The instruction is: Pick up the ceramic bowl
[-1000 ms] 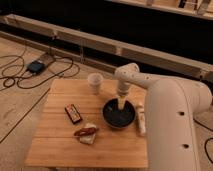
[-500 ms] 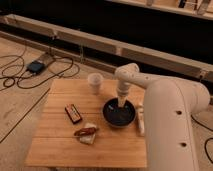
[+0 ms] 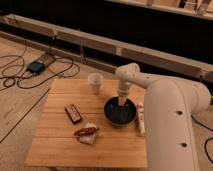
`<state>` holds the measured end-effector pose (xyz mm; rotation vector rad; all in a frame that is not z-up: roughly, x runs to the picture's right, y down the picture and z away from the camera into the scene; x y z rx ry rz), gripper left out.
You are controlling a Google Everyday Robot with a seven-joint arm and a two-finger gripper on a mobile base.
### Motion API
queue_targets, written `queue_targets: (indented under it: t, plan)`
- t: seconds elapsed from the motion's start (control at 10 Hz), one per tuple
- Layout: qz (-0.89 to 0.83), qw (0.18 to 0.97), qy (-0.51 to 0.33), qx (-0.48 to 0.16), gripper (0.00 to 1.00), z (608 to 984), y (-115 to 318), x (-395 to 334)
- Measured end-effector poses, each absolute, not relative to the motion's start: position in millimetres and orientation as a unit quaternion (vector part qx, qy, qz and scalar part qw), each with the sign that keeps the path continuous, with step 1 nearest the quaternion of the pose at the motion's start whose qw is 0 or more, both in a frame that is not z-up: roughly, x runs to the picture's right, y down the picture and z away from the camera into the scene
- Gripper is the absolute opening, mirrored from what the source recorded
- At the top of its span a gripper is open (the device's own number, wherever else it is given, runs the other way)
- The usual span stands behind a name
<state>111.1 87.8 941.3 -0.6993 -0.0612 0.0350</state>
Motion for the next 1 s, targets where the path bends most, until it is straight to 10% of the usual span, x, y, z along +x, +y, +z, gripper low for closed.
queue_targets:
  t: [1.0]
  plan:
    - [0.015, 0.865, -0.035, -0.500, 0.00, 902, 76, 109]
